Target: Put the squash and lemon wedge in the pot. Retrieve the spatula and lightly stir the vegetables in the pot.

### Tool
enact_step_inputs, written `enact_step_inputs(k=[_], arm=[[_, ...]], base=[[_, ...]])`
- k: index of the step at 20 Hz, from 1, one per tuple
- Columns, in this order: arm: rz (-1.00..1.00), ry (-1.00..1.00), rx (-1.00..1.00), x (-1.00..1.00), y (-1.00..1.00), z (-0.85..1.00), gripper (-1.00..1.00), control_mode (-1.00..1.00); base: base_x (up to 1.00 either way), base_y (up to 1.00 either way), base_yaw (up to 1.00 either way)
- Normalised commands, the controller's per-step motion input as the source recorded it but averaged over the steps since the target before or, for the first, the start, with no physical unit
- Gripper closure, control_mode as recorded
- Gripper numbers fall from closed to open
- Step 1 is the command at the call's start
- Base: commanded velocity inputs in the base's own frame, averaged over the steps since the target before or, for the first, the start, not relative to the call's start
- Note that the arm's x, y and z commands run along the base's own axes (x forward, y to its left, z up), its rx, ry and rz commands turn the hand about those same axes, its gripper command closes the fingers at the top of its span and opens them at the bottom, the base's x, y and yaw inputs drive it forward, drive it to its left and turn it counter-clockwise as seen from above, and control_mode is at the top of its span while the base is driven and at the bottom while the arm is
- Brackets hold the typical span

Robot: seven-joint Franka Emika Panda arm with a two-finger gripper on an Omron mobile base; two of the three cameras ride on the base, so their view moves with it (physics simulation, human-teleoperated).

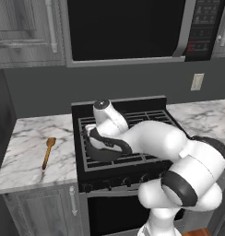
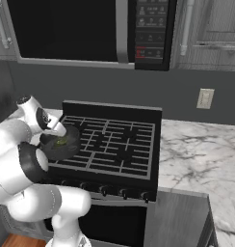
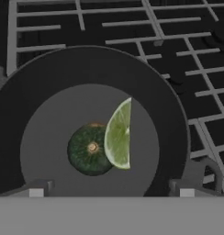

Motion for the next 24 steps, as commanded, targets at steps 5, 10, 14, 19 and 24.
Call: enact_step_inputs(k=[5, 10, 14, 19, 24], arm=[[0.0, -0.11, 0.0, -0.49, 0.13, 0.18, -1.0, -1.0], [0.0, -0.03, 0.02, -0.33, 0.12, 0.34, -1.0, -1.0], [0.0, 0.0, 0.06, -0.22, 0.24, 0.27, -1.0, -1.0], [0.0, 0.0, 0.05, -0.05, 0.37, 0.18, -1.0, -1.0], [0.01, 0.0, 0.06, -0.08, 0.41, 0.01, -1.0, -1.0]], base=[[0.0, 0.0, 0.0], [0.0, 0.0, 0.0], [0.0, 0.0, 0.0], [0.0, 0.0, 0.0], [0.0, 0.0, 0.0]])
